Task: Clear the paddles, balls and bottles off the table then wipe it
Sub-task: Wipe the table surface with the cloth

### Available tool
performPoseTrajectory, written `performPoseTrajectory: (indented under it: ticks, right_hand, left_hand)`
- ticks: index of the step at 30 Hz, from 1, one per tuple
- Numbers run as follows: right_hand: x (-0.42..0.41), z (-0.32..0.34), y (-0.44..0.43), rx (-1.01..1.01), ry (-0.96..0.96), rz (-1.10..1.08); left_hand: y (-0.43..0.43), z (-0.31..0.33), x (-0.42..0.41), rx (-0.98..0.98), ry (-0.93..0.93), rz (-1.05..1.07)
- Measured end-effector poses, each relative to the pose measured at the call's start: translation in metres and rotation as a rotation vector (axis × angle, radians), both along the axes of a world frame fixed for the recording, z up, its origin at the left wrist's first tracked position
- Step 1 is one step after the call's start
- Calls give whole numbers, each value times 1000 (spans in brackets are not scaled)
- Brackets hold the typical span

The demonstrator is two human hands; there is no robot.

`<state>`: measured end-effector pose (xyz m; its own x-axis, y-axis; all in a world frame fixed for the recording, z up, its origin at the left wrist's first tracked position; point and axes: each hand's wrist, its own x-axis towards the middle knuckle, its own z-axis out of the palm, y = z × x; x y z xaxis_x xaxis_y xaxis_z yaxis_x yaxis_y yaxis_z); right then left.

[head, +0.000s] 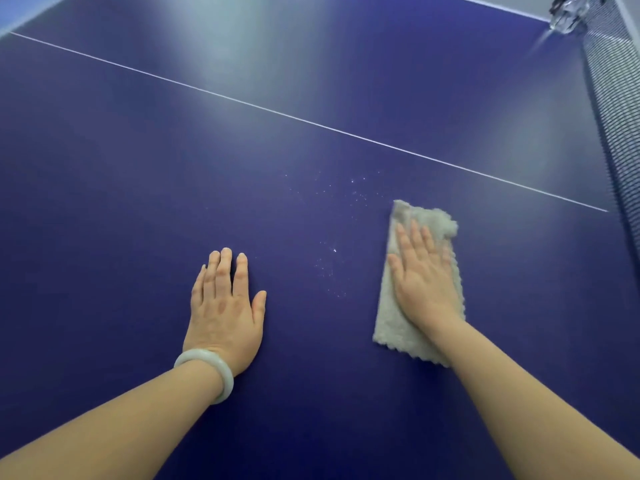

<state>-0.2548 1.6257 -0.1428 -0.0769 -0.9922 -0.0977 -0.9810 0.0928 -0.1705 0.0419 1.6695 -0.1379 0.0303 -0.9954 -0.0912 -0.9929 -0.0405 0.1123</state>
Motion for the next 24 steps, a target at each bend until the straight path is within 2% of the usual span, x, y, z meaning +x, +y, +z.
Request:
performPoseTrajectory:
  ticks: [4, 6, 10, 14, 16, 21, 24]
  right_hand:
    - [-66, 3, -27, 36, 4, -319]
    - [-72, 3, -63, 42, 5, -368]
    - [-28, 4, -130, 65, -19, -276]
    - [16, 2, -112, 50, 10, 179]
    - [3, 1, -85, 46, 25, 273]
    - [-54, 8, -95, 23, 33, -67]
    - [-35, 9, -145, 35, 30, -89]
  left_hand:
    - [0, 1, -1, 2, 8, 1]
    - [0, 0, -1, -5, 10, 0]
    - [0, -7, 2, -29, -20, 2]
    - [-1, -9, 4, -19, -49, -8]
    - [0, -9, 5, -21, -53, -6]
    - [0, -9, 5, -35, -76, -19]
    - [0, -11, 6, -38, -85, -23]
